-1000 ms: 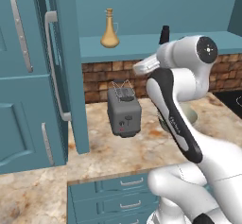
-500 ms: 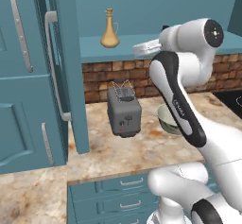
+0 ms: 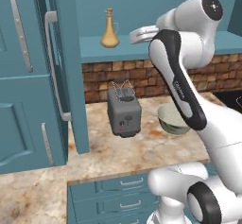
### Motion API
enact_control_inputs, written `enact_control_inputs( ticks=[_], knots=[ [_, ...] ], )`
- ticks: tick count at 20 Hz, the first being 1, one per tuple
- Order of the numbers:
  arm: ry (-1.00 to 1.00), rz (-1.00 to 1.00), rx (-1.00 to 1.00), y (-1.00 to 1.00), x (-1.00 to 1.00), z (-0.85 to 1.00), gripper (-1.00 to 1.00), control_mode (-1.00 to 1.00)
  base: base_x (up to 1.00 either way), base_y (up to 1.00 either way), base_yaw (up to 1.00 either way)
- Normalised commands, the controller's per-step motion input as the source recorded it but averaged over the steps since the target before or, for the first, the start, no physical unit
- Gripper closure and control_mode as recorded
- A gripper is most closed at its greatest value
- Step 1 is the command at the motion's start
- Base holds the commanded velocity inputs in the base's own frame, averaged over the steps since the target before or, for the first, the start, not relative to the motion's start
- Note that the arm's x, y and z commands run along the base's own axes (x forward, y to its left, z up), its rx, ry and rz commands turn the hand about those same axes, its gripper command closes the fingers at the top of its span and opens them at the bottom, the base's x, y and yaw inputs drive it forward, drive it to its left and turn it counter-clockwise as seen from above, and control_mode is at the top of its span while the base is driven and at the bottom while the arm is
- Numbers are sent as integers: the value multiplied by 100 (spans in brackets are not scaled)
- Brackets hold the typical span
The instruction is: Retrieve the bottle and the shaker from the cabinet and place them next to the mixing bowl on the counter. Then add garlic from the fridge to the mixing bowl.
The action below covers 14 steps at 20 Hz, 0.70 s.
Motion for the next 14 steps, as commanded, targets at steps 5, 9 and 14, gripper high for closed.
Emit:
enact_control_inputs(
  ticks=[5,9,14],
  knots=[
    [-1,-5,3,48,40,0,-100,-100,0,0,0],
    [1,-6,0,39,48,0,-100,-100,0,0,0],
    [0,0,0,1,34,0,-100,-100,0,0,0]
  ],
)
